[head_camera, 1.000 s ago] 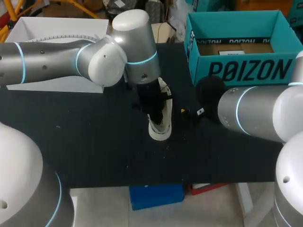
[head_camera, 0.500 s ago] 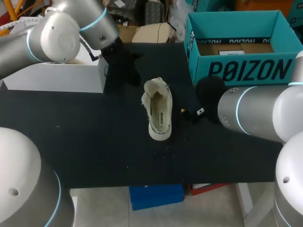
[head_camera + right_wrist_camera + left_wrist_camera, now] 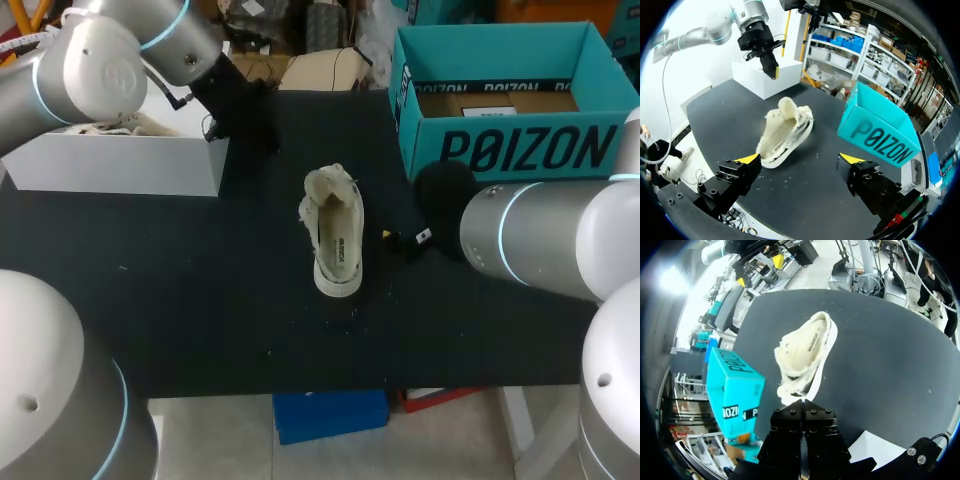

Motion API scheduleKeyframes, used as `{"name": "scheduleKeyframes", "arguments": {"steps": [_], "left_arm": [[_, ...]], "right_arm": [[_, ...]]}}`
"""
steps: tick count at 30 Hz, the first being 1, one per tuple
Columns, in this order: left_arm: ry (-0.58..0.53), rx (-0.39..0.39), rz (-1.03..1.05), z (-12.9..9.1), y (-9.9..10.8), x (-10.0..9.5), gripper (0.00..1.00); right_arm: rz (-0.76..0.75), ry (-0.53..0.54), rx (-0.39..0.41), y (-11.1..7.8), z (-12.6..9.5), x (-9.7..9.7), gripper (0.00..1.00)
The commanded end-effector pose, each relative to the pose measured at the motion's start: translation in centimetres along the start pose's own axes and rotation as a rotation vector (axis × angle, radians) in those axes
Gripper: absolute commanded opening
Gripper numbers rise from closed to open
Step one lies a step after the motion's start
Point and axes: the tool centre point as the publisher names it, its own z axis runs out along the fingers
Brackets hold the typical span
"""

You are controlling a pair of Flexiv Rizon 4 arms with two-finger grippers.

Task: Take the shoe out of the shoebox, open the shoe tongue, remove and reinsert the insole, then place the shoe into the shoebox

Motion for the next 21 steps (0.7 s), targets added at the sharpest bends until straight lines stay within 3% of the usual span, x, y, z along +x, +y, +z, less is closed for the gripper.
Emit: {"name": "scheduleKeyframes", "arguments": {"steps": [1, 9, 21], "left_arm": [[0.033, 0.016, 0.000, 3.0, 1.8, -1.9, 0.00], [0.067, 0.086, 0.010, 6.1, 0.2, -2.2, 0.00], [0.061, 0.185, 0.008, 5.8, -5.9, 0.3, 0.00]], "right_arm": [[0.001, 0.001, -0.002, -0.1, 0.1, 0.0, 1.00], [0.001, 0.001, -0.002, -0.1, 0.1, 0.0, 1.00], [0.001, 0.001, -0.002, -0.1, 0.1, 0.0, 1.00]]}}
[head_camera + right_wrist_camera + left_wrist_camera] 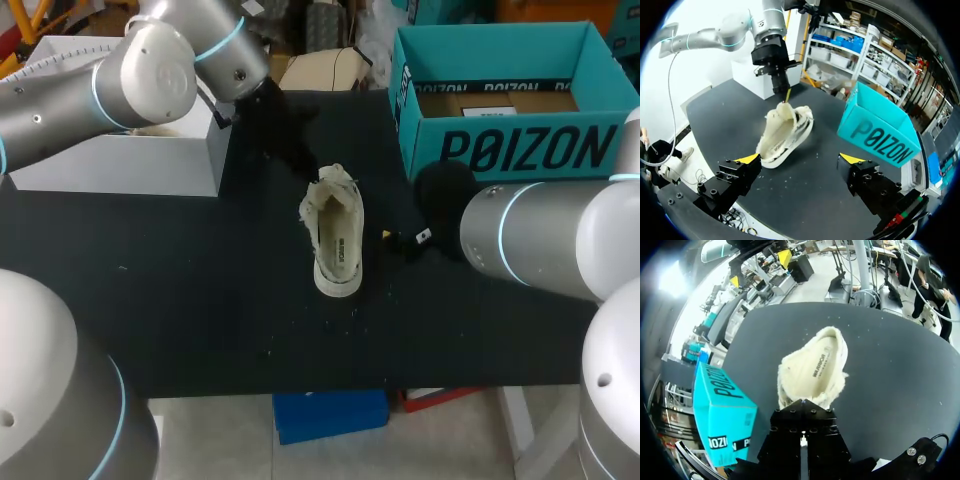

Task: Take the shoe out of the shoebox, open the shoe tongue, remove and reinsert the insole, then place the shoe into the shoebox

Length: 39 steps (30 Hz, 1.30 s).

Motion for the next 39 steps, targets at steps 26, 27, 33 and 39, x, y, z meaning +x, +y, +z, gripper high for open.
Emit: {"name": "scheduleKeyframes", "arguments": {"steps": [26, 27, 33, 39], "left_arm": [[-0.048, -0.150, -0.016, -2.3, 2.6, 0.3, 0.00], [-0.035, -0.161, -0.007, -1.8, 2.8, 0.2, 0.00], [0.013, -0.182, 0.025, 1.3, 3.1, -0.3, 0.00], [0.046, -0.160, 0.040, 2.4, 1.9, 0.2, 0.00]], "right_arm": [[0.001, 0.001, -0.002, -0.1, 0.1, 0.1, 1.00], [0.001, 0.001, -0.002, -0.1, 0.1, 0.1, 1.00], [0.001, 0.001, -0.002, -0.1, 0.1, 0.1, 1.00], [0.001, 0.001, -0.002, -0.1, 0.1, 0.1, 1.00]]}}
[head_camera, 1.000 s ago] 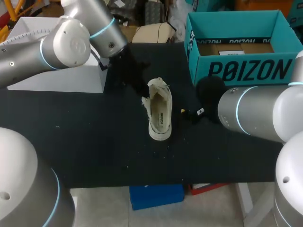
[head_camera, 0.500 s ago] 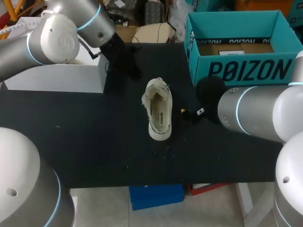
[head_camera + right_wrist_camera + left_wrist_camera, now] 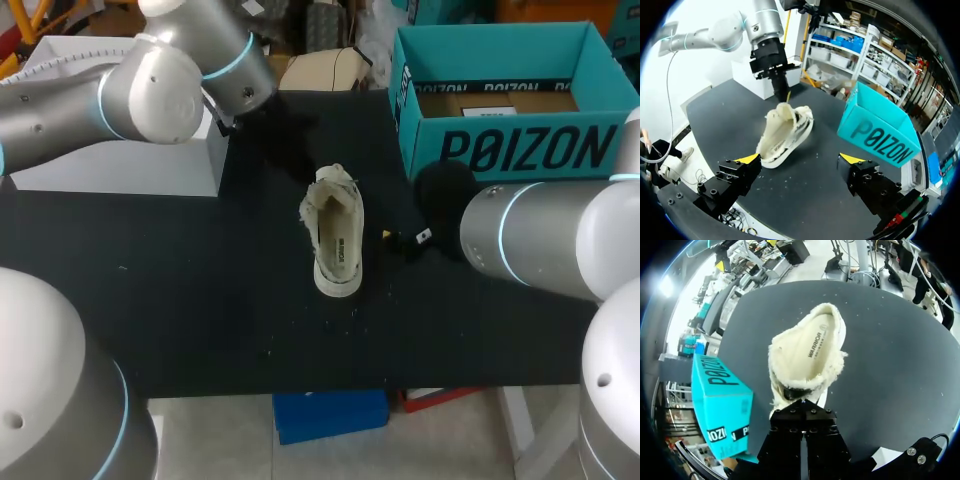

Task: Take the shoe out of the shoebox, open the shoe tongue, remove and reinsert the insole, then place the shoe into the shoebox

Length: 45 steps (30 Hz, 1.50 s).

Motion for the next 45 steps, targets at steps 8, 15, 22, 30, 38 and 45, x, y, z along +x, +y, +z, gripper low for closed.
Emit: {"name": "scheduleKeyframes", "arguments": {"steps": [8, 15, 22, 30, 38, 45], "left_arm": [[0.019, 0.045, 0.011, 0.4, -3.0, 1.8, 0.00], [0.040, 0.079, 0.008, 1.9, -4.0, 2.4, 0.00], [0.042, 0.093, 0.035, 1.2, -4.6, 2.1, 0.00], [-0.018, 0.037, 0.102, -4.8, -4.6, 0.7, 0.00], [-0.058, -0.002, 0.098, -3.7, -1.6, -2.0, 0.00], [-0.031, 0.028, 0.078, -0.5, -1.7, -1.9, 0.00]], "right_arm": [[0.001, 0.001, -0.002, -0.1, 0.1, 0.0, 1.00], [0.001, 0.001, -0.002, -0.1, 0.1, 0.0, 1.00], [0.001, 0.001, -0.002, -0.1, 0.1, 0.0, 1.00], [0.001, 0.001, -0.002, -0.1, 0.1, 0.0, 1.00], [0.001, 0.001, -0.002, -0.1, 0.1, 0.0, 1.00], [0.001, 0.001, -0.002, -0.1, 0.1, 0.0, 1.00]]}}
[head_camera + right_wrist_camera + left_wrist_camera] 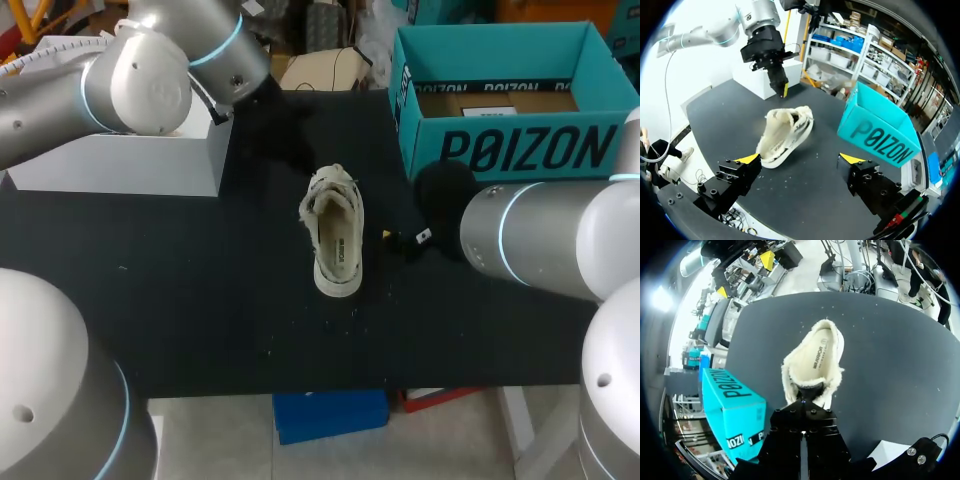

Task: Take the shoe out of the shoebox, open the shoe tongue, remove and reinsert the insole, then place the shoe into the shoebox

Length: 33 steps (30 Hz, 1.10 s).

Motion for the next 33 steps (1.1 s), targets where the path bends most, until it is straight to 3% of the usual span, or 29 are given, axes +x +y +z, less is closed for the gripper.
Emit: {"name": "scheduleKeyframes", "arguments": {"steps": [1, 11, 22, 33], "left_arm": [[0.015, 0.020, -0.009, 3.3, 0.7, -0.4, 0.00], [0.034, 0.072, -0.017, 4.4, -2.2, 1.3, 0.00], [0.082, 0.104, -0.059, 6.5, -2.3, 3.3, 0.00], [0.066, 0.069, 0.003, 3.0, -2.7, 2.2, 0.00]], "right_arm": [[0.001, 0.001, -0.002, -0.1, 0.1, 0.1, 1.00], [0.001, 0.001, -0.002, -0.1, 0.1, 0.1, 1.00], [0.001, 0.001, -0.002, -0.1, 0.1, 0.1, 1.00], [0.001, 0.001, -0.002, -0.1, 0.1, 0.1, 1.00]]}}
